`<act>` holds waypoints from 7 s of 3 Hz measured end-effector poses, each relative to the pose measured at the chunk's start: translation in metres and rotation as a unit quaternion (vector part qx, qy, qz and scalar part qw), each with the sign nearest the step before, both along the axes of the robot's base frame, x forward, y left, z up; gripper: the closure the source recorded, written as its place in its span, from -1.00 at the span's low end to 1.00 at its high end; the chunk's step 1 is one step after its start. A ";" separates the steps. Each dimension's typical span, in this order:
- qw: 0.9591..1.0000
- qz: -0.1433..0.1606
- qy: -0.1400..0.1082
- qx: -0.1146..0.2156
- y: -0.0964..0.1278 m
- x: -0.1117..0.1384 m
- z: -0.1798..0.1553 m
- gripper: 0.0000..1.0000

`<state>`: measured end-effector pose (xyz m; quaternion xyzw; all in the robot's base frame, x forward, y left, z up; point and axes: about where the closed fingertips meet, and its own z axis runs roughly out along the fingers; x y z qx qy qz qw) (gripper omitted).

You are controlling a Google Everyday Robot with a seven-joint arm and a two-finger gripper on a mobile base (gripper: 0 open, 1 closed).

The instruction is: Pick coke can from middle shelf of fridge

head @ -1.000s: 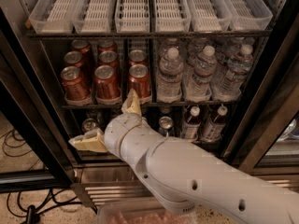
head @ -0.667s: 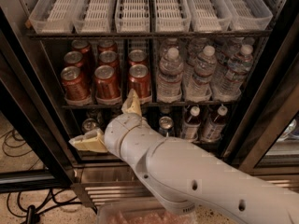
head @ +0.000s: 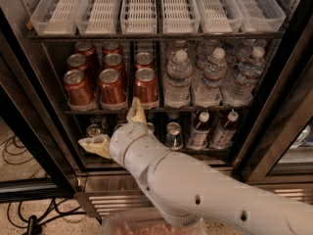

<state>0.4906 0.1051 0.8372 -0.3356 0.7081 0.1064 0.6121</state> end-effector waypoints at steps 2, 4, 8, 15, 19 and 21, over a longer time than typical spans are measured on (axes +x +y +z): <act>0.999 -0.029 -0.019 -0.001 -0.005 0.014 -0.006 -0.58; 0.999 -0.037 -0.026 0.001 -0.008 0.019 -0.006 -0.28; 0.994 -0.082 -0.064 0.037 0.008 0.042 -0.005 -0.44; 0.978 -0.159 -0.121 0.055 0.010 0.083 0.001 -0.20; 0.973 -0.180 -0.129 0.065 0.005 0.114 0.006 -0.20; 0.973 -0.181 -0.124 0.076 0.003 0.117 0.007 0.65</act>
Offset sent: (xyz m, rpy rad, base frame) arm 0.0241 -0.0120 -0.0083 0.0018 -0.0604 -0.1028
